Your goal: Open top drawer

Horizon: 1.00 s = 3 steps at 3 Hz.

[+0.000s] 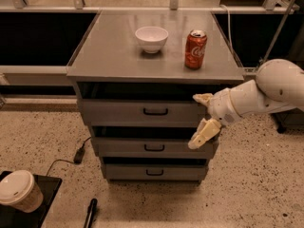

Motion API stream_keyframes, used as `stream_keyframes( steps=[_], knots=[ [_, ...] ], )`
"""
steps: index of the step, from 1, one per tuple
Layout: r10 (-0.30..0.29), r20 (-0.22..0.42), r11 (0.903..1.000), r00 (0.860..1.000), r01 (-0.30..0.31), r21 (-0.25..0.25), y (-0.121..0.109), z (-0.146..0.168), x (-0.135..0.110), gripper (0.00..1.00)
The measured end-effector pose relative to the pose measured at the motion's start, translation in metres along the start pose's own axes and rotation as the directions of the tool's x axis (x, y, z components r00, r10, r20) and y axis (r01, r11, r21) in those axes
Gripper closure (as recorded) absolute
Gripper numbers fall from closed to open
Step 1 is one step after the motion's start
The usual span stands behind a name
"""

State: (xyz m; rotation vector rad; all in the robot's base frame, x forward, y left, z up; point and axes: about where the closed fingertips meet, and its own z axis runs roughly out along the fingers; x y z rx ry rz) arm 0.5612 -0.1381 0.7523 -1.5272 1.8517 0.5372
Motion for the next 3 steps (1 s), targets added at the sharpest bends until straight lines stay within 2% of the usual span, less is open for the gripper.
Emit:
stream_keyframes(
  steps=[1,2,3],
  knots=[
    [0.082,0.057,0.9939,0.995,-0.086,0.069,-0.013,0.028,-0.018,0.0],
    [0.102,0.079,0.9848,0.992,-0.111,0.133,-0.029,0.03,-0.022,0.0],
    [0.1,0.079,0.985,0.992,-0.11,0.133,-0.029,0.03,-0.022,0.0]
  ],
)
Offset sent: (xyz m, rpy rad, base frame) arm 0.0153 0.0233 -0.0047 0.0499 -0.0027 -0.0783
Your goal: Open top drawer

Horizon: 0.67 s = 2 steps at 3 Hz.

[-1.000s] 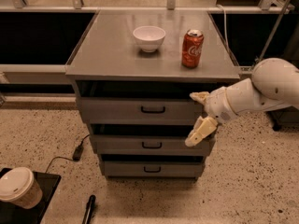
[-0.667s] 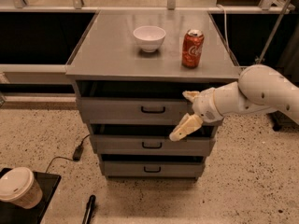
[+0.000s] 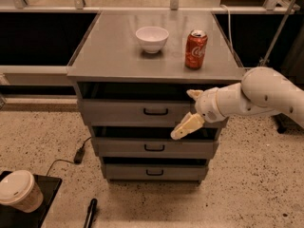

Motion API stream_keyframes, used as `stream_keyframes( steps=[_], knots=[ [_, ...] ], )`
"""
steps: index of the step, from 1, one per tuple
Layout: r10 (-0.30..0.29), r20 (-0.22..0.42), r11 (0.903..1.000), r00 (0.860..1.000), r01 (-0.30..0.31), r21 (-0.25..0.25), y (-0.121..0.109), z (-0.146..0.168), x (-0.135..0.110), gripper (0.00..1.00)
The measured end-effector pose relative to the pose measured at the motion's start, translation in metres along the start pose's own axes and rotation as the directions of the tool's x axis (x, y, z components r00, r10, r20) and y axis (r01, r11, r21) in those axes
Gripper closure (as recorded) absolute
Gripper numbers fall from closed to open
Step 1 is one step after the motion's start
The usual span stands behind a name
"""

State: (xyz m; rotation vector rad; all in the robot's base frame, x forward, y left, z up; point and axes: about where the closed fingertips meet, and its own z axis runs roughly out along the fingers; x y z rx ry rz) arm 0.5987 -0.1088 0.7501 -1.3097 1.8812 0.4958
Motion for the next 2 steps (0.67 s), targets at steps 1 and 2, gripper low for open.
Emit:
stream_keyframes(
  steps=[1,2],
  knots=[
    [-0.014,-0.097,0.9995,0.995,0.017,0.027,-0.011,0.016,0.016,0.0],
    [-0.028,-0.264,0.994,0.964,0.055,0.095,-0.028,0.038,0.04,0.0]
  ],
)
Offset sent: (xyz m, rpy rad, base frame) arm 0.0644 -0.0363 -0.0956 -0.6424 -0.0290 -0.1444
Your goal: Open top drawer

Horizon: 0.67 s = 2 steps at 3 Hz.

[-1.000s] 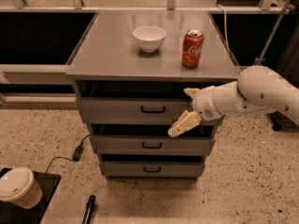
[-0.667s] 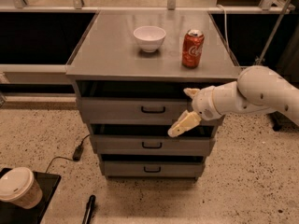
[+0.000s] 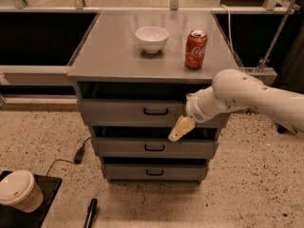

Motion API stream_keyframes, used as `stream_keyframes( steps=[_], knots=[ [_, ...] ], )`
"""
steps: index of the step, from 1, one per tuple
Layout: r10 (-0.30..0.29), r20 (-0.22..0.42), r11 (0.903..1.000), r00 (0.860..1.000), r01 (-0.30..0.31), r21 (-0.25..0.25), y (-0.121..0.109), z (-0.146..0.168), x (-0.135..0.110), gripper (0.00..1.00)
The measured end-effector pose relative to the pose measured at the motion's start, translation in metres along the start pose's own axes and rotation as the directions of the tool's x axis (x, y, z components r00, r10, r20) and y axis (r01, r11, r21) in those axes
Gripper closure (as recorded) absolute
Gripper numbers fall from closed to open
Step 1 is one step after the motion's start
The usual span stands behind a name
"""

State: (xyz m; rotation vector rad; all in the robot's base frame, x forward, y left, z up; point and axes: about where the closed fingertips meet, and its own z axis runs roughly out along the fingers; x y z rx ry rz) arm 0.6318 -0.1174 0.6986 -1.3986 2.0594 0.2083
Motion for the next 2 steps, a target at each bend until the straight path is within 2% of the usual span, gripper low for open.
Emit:
stream_keyframes(
  steps=[1,2],
  knots=[
    [-0.028,-0.072,0.9995,0.997,0.029,0.015,-0.0054,0.0173,0.0028,0.0],
    [-0.018,-0.074,0.9997,0.997,0.019,0.017,-0.007,0.0244,0.0018,0.0]
  ],
)
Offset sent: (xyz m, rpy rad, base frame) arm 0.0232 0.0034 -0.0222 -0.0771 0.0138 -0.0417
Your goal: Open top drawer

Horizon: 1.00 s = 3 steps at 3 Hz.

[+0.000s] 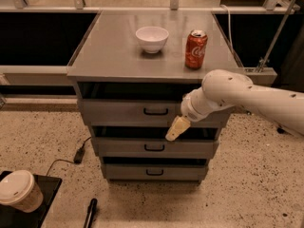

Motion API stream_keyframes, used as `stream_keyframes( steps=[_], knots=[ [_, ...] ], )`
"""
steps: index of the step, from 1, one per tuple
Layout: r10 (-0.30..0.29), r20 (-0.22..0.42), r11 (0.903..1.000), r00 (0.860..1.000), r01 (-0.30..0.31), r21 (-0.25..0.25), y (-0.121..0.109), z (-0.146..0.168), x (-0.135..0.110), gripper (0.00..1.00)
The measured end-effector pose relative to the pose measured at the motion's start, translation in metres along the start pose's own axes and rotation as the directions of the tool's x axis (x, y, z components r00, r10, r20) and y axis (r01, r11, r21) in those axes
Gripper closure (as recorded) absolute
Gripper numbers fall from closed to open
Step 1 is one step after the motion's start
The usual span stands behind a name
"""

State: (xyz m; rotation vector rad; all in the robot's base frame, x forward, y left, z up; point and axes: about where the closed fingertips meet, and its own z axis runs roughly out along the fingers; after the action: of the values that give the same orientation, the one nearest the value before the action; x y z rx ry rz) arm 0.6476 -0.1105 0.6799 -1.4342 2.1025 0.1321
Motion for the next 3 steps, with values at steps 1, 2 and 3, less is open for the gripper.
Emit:
stream_keyframes(
  steps=[1,2,3],
  knots=[
    [0.027,-0.044,0.9988,0.999,-0.025,0.042,-0.0122,0.0202,0.004,0.0],
    [0.056,-0.048,0.9975,0.997,-0.053,0.046,-0.0131,0.0228,0.0018,0.0],
    [0.055,-0.047,0.9976,0.997,-0.052,0.045,-0.013,0.0228,0.0019,0.16]
  ],
)
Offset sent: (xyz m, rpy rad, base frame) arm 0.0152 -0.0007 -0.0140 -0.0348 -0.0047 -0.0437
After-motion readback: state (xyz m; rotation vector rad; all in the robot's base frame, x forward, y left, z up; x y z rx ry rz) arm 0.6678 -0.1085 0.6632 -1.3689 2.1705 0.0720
